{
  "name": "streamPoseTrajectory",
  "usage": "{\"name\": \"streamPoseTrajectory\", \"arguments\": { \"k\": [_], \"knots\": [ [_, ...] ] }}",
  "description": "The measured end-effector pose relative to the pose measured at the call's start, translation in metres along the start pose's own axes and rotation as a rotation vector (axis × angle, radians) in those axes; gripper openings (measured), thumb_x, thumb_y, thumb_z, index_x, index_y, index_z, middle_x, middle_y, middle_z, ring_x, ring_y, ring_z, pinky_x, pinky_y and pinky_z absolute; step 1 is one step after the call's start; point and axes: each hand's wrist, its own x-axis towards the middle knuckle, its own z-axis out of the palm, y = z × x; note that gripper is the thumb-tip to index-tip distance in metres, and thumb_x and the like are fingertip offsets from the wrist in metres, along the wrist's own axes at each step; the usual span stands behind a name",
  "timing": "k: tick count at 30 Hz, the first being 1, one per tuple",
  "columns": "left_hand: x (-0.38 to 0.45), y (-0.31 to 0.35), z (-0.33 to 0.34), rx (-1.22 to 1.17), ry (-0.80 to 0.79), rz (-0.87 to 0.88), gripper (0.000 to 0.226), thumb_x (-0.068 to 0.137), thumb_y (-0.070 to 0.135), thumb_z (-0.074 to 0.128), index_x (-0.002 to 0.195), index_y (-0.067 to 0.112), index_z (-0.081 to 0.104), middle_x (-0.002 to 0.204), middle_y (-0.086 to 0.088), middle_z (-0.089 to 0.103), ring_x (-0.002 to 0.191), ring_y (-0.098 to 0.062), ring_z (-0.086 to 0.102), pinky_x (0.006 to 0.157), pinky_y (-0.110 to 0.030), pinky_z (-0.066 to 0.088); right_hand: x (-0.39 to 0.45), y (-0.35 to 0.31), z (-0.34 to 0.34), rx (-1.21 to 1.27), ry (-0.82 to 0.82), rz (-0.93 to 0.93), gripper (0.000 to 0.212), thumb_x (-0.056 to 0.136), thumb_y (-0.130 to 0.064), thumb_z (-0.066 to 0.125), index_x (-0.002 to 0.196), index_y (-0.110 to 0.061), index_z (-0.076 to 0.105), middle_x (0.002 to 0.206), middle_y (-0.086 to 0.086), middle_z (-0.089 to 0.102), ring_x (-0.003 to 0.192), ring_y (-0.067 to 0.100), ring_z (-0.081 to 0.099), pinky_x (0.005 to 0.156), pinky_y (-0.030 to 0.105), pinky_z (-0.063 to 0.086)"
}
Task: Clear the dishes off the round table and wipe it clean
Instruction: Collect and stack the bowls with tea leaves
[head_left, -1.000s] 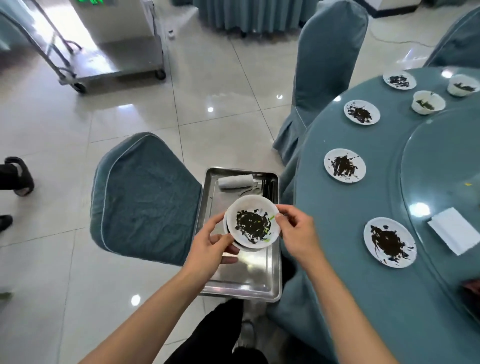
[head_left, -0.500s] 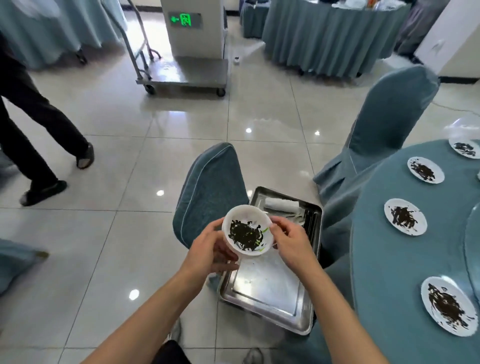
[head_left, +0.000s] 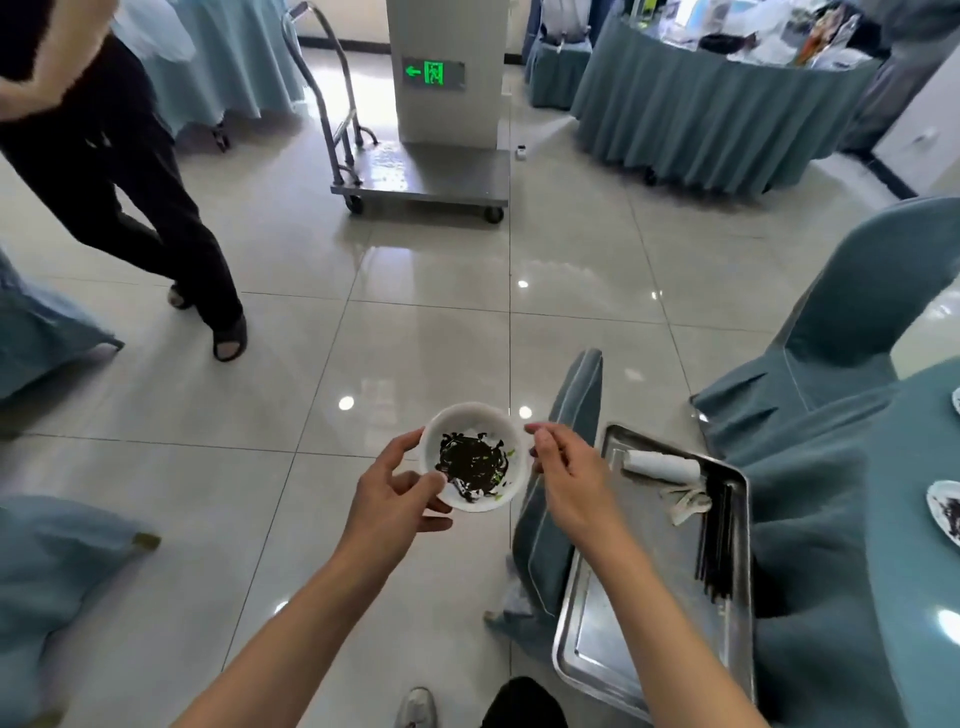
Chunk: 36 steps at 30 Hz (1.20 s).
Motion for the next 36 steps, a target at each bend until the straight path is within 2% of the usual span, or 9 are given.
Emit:
{"name": "streamPoseTrajectory", "arguments": {
  "k": [3, 6, 10, 17, 21, 24, 28, 32, 36],
  "knots": [
    [0.026, 0.012, -0.026, -0.025, 0.017, -0.005, 0.046, 0.095, 0.003, 0.063, 0.133, 0.03, 0.059, 0.085, -0.008, 0.076, 0.079, -0.028, 0.073, 0.069, -0.042, 0.063, 0.021, -0.014, 0.015, -0.233, 0.062, -0.064, 0.029, 0.103, -0.036, 0.047, 0.129, -0.031, 0.058, 0.117, -0.011, 0.059, 0.1, 0.0, 0.057, 0.093, 0.032, 0.051],
    [0.057, 0.025, -0.038, -0.029, 0.014, -0.01, 0.046, 0.095, 0.004, 0.063, 0.131, 0.031, 0.06, 0.085, -0.009, 0.075, 0.078, -0.026, 0.073, 0.068, -0.04, 0.063, 0.051, -0.016, 0.026, -0.44, 0.11, -0.148, 0.034, 0.1, -0.034, 0.051, 0.133, -0.029, 0.055, 0.127, -0.008, 0.056, 0.114, 0.012, 0.054, 0.102, 0.038, 0.046],
    [0.11, 0.046, -0.037, -0.02, -0.028, -0.009, 0.045, 0.095, 0.004, 0.063, 0.129, 0.032, 0.06, 0.087, -0.011, 0.075, 0.077, -0.025, 0.073, 0.068, -0.04, 0.063, 0.099, -0.012, 0.036, -0.602, 0.166, -0.17, 0.037, 0.097, -0.036, 0.052, 0.133, -0.03, 0.054, 0.131, -0.007, 0.055, 0.117, 0.017, 0.052, 0.102, 0.04, 0.043],
    [0.221, 0.099, -0.005, 0.081, -0.155, 0.001, 0.044, 0.095, 0.004, 0.062, 0.128, 0.033, 0.061, 0.086, -0.008, 0.076, 0.078, -0.024, 0.074, 0.07, -0.044, 0.064, 0.198, -0.007, 0.025, -0.629, 0.318, -0.091, 0.04, 0.094, -0.037, 0.051, 0.134, -0.03, 0.056, 0.139, -0.003, 0.056, 0.123, 0.022, 0.051, 0.103, 0.043, 0.036],
    [0.275, 0.131, 0.023, 0.104, -0.243, 0.019, 0.043, 0.095, 0.004, 0.061, 0.128, 0.032, 0.061, 0.088, -0.013, 0.074, 0.075, -0.022, 0.073, 0.067, -0.04, 0.063, 0.241, -0.012, 0.004, -0.632, 0.383, -0.015, 0.041, 0.095, -0.033, 0.055, 0.136, -0.03, 0.055, 0.14, -0.001, 0.054, 0.126, 0.023, 0.049, 0.103, 0.043, 0.034],
    [0.308, 0.151, 0.049, 0.113, -0.323, 0.025, 0.043, 0.095, 0.005, 0.06, 0.128, 0.032, 0.061, 0.09, -0.014, 0.073, 0.073, -0.02, 0.072, 0.066, -0.039, 0.063, 0.263, -0.014, -0.014, -0.652, 0.428, 0.047, 0.043, 0.096, -0.033, 0.055, 0.139, -0.028, 0.053, 0.141, 0.0, 0.052, 0.126, 0.023, 0.047, 0.104, 0.043, 0.032],
    [0.359, 0.176, 0.09, 0.129, -0.436, 0.021, 0.042, 0.095, 0.003, 0.06, 0.127, 0.03, 0.061, 0.081, -0.01, 0.074, 0.071, -0.02, 0.072, 0.068, -0.042, 0.063, 0.298, -0.007, -0.036, -0.674, 0.508, 0.155, 0.044, 0.096, -0.033, 0.056, 0.139, -0.028, 0.052, 0.138, -0.001, 0.053, 0.123, 0.023, 0.048, 0.102, 0.043, 0.033],
    [0.42, 0.205, 0.128, 0.169, -0.564, 0.034, 0.042, 0.094, 0.003, 0.06, 0.126, 0.029, 0.062, 0.081, -0.012, 0.073, 0.071, -0.021, 0.071, 0.07, -0.046, 0.064, 0.345, -0.004, -0.053, -0.677, 0.593, 0.245, 0.044, 0.096, -0.033, 0.056, 0.139, -0.027, 0.052, 0.136, 0.0, 0.052, 0.124, 0.023, 0.048, 0.103, 0.043, 0.033],
    [0.481, 0.238, 0.166, 0.234, -0.707, 0.056, 0.043, 0.094, 0.003, 0.06, 0.129, 0.029, 0.061, 0.084, -0.014, 0.072, 0.072, -0.02, 0.071, 0.066, -0.04, 0.063, 0.397, -0.007, -0.066, -0.678, 0.686, 0.327, 0.043, 0.097, -0.034, 0.055, 0.138, -0.026, 0.052, 0.137, 0.0, 0.053, 0.125, 0.023, 0.048, 0.104, 0.045, 0.032]
  ]
}}
